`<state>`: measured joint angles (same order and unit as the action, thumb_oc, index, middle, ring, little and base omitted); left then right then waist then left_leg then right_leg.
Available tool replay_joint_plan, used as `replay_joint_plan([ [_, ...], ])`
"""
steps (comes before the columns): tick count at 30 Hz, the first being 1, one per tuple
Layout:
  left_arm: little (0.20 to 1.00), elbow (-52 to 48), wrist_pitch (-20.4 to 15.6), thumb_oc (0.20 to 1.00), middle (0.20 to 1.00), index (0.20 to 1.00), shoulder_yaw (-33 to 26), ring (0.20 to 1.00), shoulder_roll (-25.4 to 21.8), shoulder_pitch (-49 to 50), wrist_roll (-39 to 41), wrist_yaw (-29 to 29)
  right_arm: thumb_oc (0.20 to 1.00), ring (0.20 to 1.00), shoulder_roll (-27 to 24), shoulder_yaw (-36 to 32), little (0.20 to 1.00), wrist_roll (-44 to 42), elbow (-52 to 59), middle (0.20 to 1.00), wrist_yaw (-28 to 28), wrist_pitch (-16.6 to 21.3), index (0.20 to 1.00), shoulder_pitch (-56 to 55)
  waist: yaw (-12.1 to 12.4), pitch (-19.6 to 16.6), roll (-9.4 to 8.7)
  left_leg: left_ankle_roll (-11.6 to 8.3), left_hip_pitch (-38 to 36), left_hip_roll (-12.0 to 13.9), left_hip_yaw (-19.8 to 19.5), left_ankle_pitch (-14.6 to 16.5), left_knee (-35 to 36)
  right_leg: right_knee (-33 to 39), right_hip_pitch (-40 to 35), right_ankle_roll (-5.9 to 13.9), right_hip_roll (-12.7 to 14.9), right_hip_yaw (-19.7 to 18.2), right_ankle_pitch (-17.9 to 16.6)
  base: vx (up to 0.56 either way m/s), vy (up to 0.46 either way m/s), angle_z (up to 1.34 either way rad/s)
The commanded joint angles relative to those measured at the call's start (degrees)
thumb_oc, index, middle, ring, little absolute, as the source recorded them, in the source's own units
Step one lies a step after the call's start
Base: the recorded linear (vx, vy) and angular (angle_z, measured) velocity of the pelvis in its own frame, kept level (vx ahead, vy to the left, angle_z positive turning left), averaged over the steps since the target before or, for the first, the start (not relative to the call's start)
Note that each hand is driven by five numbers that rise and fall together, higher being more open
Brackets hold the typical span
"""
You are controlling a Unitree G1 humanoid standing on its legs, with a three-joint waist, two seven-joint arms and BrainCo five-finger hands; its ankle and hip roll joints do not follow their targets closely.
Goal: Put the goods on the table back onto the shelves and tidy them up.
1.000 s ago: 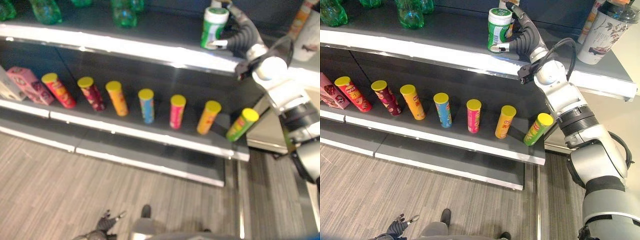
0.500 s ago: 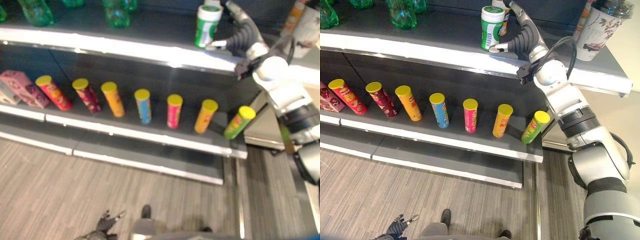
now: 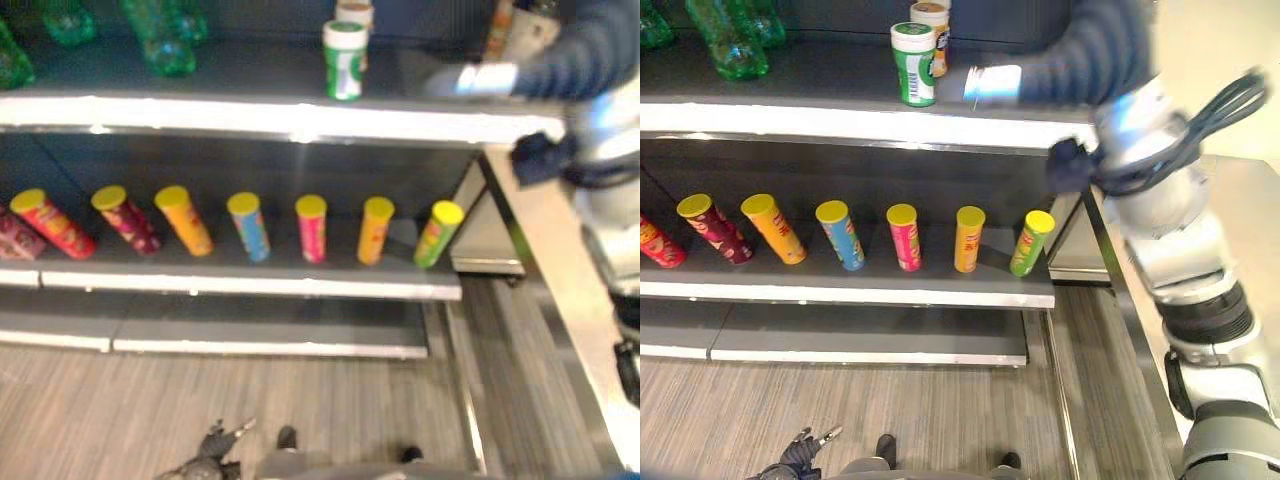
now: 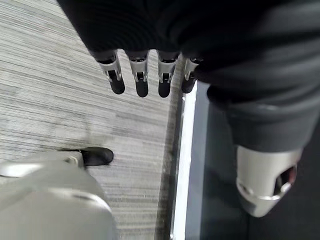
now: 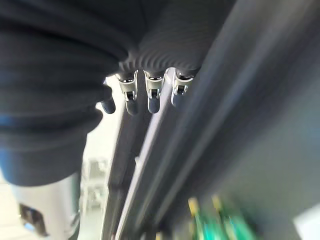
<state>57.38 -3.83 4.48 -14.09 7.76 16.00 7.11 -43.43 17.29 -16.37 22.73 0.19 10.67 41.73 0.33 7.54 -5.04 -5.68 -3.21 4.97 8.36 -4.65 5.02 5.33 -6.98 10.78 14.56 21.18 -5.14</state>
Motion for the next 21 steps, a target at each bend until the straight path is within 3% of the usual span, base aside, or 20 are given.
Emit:
replay_joint_plan([
  [1, 1.000, 1.57, -0.95, 1.000, 1.000, 1.000, 1.00, 1.000, -1.74, -2.15, -3.27, -0.56, 1.000, 1.000, 1.58, 3.45, 1.000, -11.25, -0.10, 1.000, 8.23, -0.75, 1.000, 1.70, 1.52, -0.48, -0.06, -2.03, -2.51, 2.01, 4.29, 2.18, -0.02, -1.25, 1.21, 3.03, 3.46, 0.25, -4.43, -0.05, 0.047, -0.20],
  [2, 1.000, 1.37, -0.91, 1.000, 1.000, 1.000, 1.19, 1.000, -0.97, -2.52, -3.62, -0.75, 1.000, 1.000, 8.23, 6.56, 1.000, -15.10, -2.03, 1.000, 11.91, -3.04, 1.000, -6.37, 0.81, -0.32, 0.64, -1.74, -2.95, 1.73, 4.97, 2.43, -0.02, -1.35, 1.60, 3.02, 3.71, -0.71, -4.45, -0.04, 0.038, -0.13],
  [4, 1.000, 1.30, -0.80, 1.000, 1.000, 1.000, 1.15, 1.000, -0.77, -2.82, -3.99, -0.91, 1.000, 1.000, 8.06, 8.58, 1.000, -13.31, -2.78, 1.000, 13.52, -3.95, 1.000, -8.05, 0.52, -0.25, 0.85, -1.69, -3.10, 1.64, 5.10, 2.51, -0.02, -1.42, 1.71, 3.02, 3.86, -1.01, -4.53, -0.05, 0.045, -0.16],
  [5, 1.000, 1.46, -0.88, 1.000, 1.000, 1.000, 0.68, 1.000, -0.35, -3.73, -4.68, -0.52, 1.000, 1.000, 12.39, 8.01, 1.000, -14.50, -7.55, 1.000, 13.42, -5.82, 1.000, -16.80, -0.30, 0.20, 1.38, -1.52, -3.20, 1.26, 5.30, 2.55, -0.02, -1.62, 1.89, 3.01, 4.20, -1.40, -4.83, -0.06, 0.053, -0.17],
  [7, 1.000, 1.59, -1.02, 1.000, 1.000, 1.000, 0.63, 1.000, -0.33, -3.58, -5.14, -0.35, 1.000, 1.000, 14.25, 8.97, 1.000, -14.15, -9.71, 1.000, 15.15, -6.11, 1.000, -20.84, -0.51, 0.21, 1.37, -1.47, -3.30, 1.08, 5.42, 2.66, -0.02, -1.62, 1.86, 3.00, 4.34, -1.67, -4.89, -0.03, 0.030, 0.00],
  [9, 1.000, 1.52, -1.28, 1.000, 1.000, 1.000, 0.82, 1.000, 0.14, -4.07, -7.86, -0.81, 1.000, 1.000, 15.41, 10.31, 1.000, -5.74, -20.09, 1.000, 16.26, -7.75, 1.000, -30.00, -1.31, 0.54, 1.64, -1.47, -3.32, 0.76, 5.37, 2.73, -0.02, -1.64, 1.68, 3.17, 4.79, -1.26, -5.02, -0.03, 0.027, -0.06],
  [11, 1.000, 1.70, -1.61, 1.000, 1.000, 1.000, 1.13, 1.000, 0.45, -3.84, -9.11, -0.92, 1.000, 1.000, 15.80, 9.65, 1.000, 3.45, -28.10, 1.000, 14.98, -6.31, 1.000, -33.66, -1.71, 0.41, 1.75, -1.47, -3.41, 0.55, 5.43, 2.92, -0.02, -1.64, 1.53, 3.36, 5.05, -1.08, -5.12, -0.01, 0.024, 0.01],
  [13, 1.000, 2.05, -2.01, 1.000, 1.000, 1.000, 0.68, 1.000, 1.35, -3.79, -7.55, -1.33, 1.000, 1.000, 18.89, 6.42, 1.000, 12.70, -43.60, 1.000, 10.23, -6.10, 1.000, -38.87, -1.92, 0.37, 1.85, -1.40, -3.36, 0.33, 5.24, 2.98, -0.02, -1.61, 1.36, 3.61, 5.33, -0.62, -5.25, 0.00, -0.002, -0.04],
  [14, 1.000, 2.07, -2.02, 1.000, 1.000, 1.000, 0.69, 1.000, 1.31, -3.80, -7.54, -1.33, 1.000, 1.000, 19.05, 6.45, 1.000, 12.86, -43.83, 1.000, 10.12, -5.93, 1.000, -38.80, -1.93, 0.37, 1.82, -1.40, -3.36, 0.33, 5.21, 2.99, -0.02, -1.61, 1.34, 3.61, 5.33, -0.59, -5.24, 0.01, -0.018, -0.06],
  [15, 1.000, 2.39, -2.29, 1.000, 1.000, 1.000, 0.99, 1.000, 1.73, -3.94, -6.75, -1.57, 1.000, 1.000, 22.01, 3.91, 1.000, 15.10, -55.30, 1.000, 7.22, -6.63, 1.000, -40.28, -1.95, 0.40, 1.79, -1.38, -3.19, 0.25, 4.89, 2.97, -0.02, -1.58, 1.10, 3.71, 5.47, -0.10, -5.27, 0.00, 0.000, 0.00],
  [16, 1.000, 2.59, -2.29, 1.000, 1.000, 1.000, 1.16, 1.000, 1.94, -4.11, -6.82, -1.53, 1.000, 1.000, 22.58, 2.72, 1.000, 17.57, -58.87, 1.000, 4.81, -6.68, 1.000, -40.48, -1.93, 0.31, 1.77, -1.36, -3.13, 0.19, 4.78, 3.01, -0.02, -1.54, 1.01, 3.73, 5.52, 0.01, -5.26, 0.01, -0.026, 0.03],
  [21, 1.000, 3.13, -2.06, 1.000, 1.000, 1.000, 2.62, 1.000, 1.98, -4.40, -7.17, -1.87, 1.000, 1.000, 27.63, -4.04, 1.000, 13.21, -77.61, 1.000, 0.57, -7.88, 1.000, -40.81, -1.68, 0.37, 1.60, -1.34, -3.23, 0.33, 4.39, 3.07, -0.02, -1.46, 0.46, 3.65, 5.30, 0.66, -5.01, 0.02, -0.017, 0.06],
])
